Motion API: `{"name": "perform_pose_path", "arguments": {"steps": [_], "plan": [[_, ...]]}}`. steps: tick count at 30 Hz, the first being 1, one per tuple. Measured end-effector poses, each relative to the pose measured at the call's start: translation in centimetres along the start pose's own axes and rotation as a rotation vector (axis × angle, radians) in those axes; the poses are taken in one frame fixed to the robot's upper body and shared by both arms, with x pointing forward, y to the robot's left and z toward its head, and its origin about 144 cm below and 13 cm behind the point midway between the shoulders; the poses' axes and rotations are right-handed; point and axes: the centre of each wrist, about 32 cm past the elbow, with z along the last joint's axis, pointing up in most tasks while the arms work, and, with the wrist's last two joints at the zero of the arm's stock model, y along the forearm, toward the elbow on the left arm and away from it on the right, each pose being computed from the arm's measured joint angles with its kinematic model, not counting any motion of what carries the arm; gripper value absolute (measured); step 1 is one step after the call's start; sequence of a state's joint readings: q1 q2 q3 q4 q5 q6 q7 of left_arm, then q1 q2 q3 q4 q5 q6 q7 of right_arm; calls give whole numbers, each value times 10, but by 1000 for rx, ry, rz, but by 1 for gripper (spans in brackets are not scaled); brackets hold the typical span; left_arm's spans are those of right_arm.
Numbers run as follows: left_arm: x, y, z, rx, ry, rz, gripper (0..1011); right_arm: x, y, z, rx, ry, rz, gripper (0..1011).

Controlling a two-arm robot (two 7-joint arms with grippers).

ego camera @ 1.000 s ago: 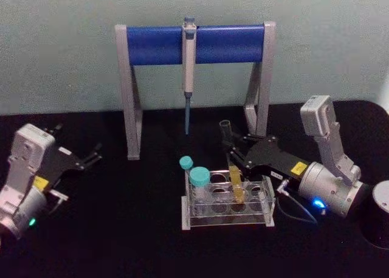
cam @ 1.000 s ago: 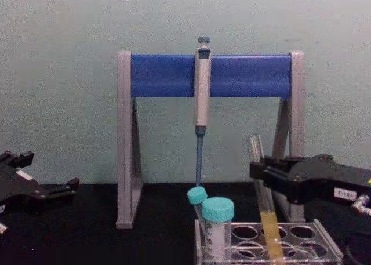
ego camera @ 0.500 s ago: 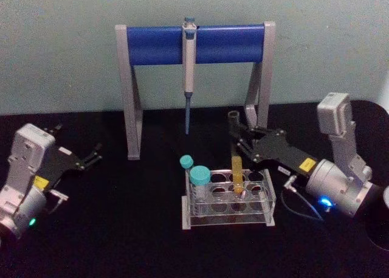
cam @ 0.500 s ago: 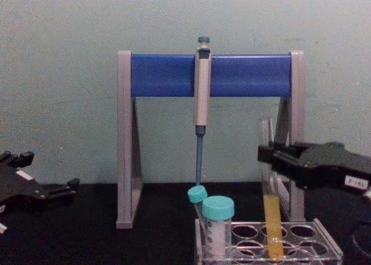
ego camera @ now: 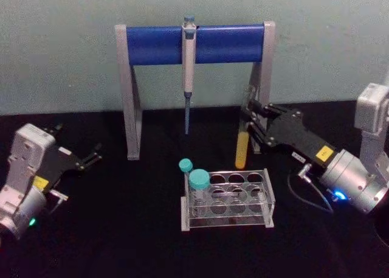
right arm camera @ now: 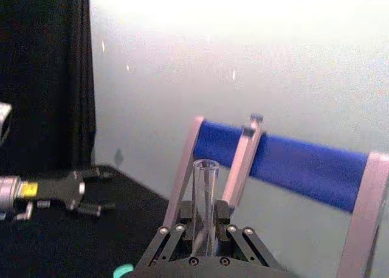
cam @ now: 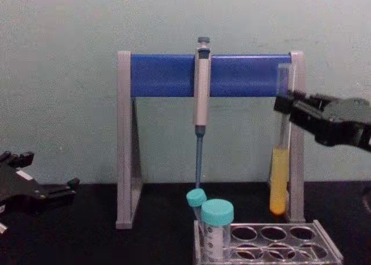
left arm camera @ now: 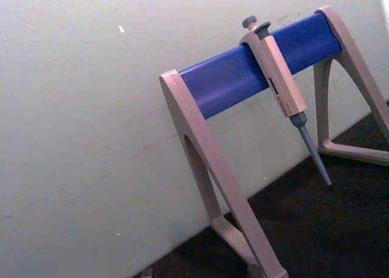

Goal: Pick up the test tube from the test tube rack, shake it, then place it back into the test tube rack.

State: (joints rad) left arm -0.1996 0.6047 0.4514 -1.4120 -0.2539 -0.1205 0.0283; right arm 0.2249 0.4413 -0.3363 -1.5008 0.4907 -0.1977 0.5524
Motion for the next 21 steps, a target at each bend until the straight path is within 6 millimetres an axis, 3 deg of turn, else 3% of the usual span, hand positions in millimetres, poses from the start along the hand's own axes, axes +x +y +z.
{"name": "perform_pose_path", "arguments": {"steps": [12, 21], "plan": [[0, 0, 0, 0, 0, 0, 1001, -1, -1, 2, 166, -27, -3, 228], [0, 0, 0, 0, 0, 0, 1001, 0, 4, 0, 198, -19, 22, 228]]}}
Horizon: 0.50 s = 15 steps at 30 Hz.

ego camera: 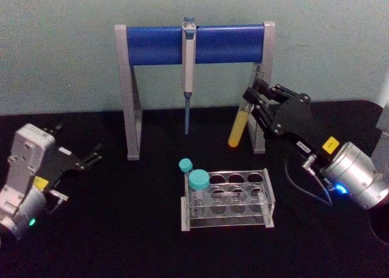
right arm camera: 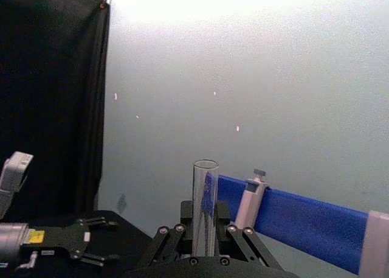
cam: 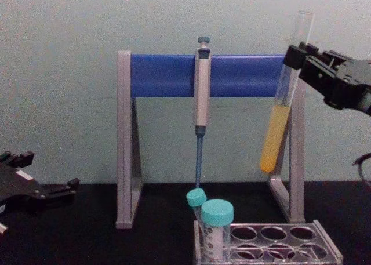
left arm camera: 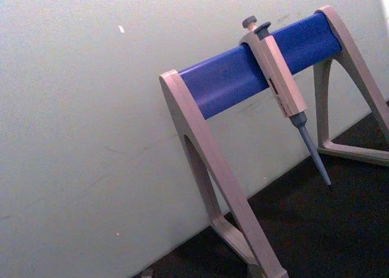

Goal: Pick up the test tube from the test tube rack, shake it, then place it back into the test tube rack.

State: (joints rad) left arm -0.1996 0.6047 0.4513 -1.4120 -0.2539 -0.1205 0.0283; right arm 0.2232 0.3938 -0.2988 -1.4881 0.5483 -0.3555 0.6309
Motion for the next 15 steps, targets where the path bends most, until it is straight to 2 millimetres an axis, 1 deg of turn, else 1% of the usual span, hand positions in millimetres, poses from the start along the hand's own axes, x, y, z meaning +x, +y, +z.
{"name": "perform_pose_path", "arguments": {"steps": [10, 15], "plan": [[0, 0, 0, 0, 0, 0, 1001, 0, 10, -5, 28, 48, 94, 228], [0, 0, 0, 0, 0, 0, 1001, 2, 6, -4, 31, 102, 143, 228]]}}
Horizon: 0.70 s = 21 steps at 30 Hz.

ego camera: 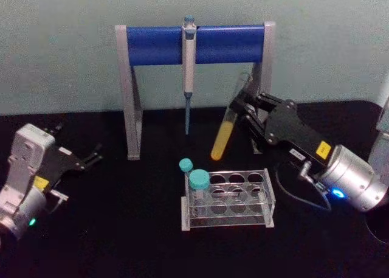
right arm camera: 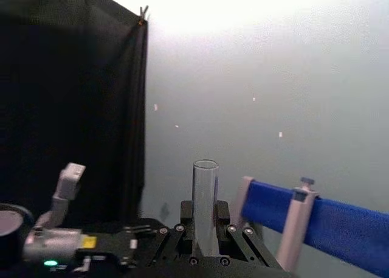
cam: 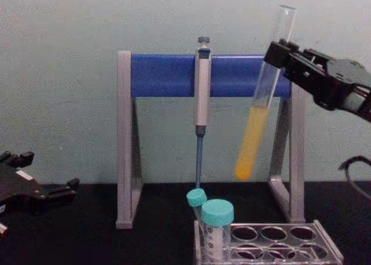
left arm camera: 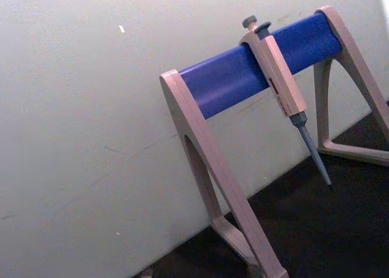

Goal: Pick up the test tube from the test tube rack, shake it, then place it back into the test tube rack.

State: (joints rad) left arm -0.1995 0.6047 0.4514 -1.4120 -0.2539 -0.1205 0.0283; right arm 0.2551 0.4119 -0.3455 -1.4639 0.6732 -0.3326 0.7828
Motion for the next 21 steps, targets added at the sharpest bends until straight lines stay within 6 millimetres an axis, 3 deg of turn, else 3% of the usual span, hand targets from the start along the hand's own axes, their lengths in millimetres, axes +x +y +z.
{"name": "perform_pose_path", "arguments": {"steps": [12, 21], "plan": [[0, 0, 0, 0, 0, 0, 1001, -3, -30, 17, -85, 13, 52, 228], [0, 0, 0, 0, 0, 0, 1001, -1, -50, 34, -188, -125, -56, 228]]}}
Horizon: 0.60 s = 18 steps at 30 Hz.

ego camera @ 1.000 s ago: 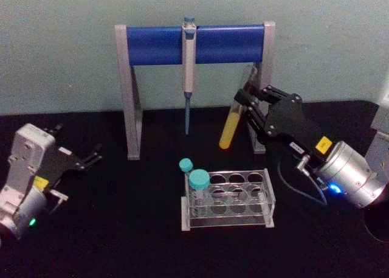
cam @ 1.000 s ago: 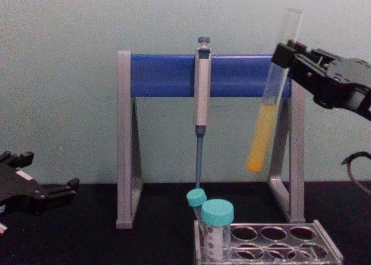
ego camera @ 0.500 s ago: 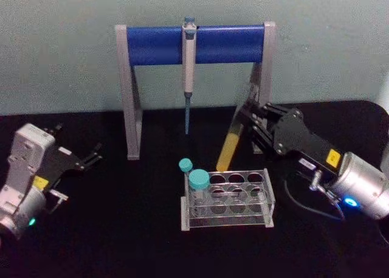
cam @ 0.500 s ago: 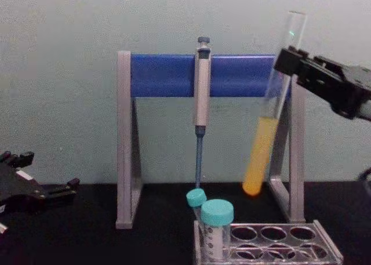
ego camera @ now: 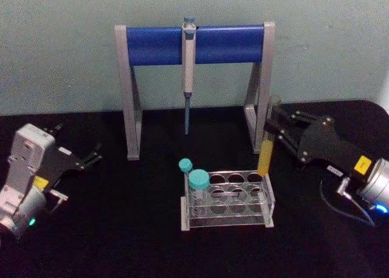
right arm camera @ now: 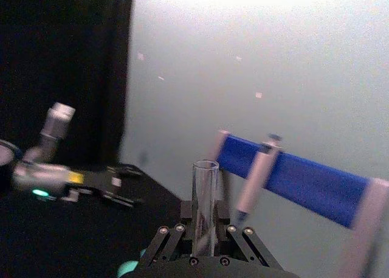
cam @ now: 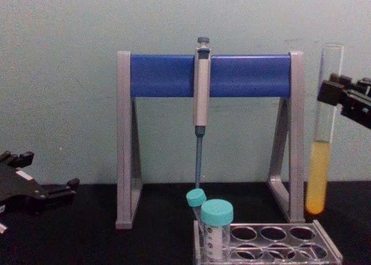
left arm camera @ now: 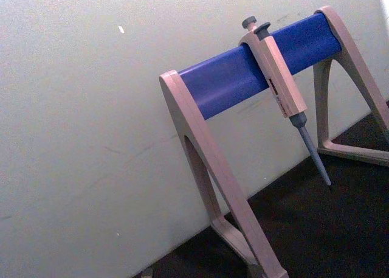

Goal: Pick up the test tube from the test tube rack, shake it, then place it back into the test tube rack.

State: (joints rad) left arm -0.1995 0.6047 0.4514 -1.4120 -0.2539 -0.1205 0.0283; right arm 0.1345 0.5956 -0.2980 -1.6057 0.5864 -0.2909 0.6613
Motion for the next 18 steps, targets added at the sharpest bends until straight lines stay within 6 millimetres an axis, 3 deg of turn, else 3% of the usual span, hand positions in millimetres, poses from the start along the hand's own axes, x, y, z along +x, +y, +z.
{"name": "perform_pose_path", "arguments": {"steps": [10, 18], "plan": [[0, 0, 0, 0, 0, 0, 1001, -6, 9, 0, -16, -151, -162, 228], [0, 0, 0, 0, 0, 0, 1001, -9, 25, -19, 89, -31, -210, 228]]}}
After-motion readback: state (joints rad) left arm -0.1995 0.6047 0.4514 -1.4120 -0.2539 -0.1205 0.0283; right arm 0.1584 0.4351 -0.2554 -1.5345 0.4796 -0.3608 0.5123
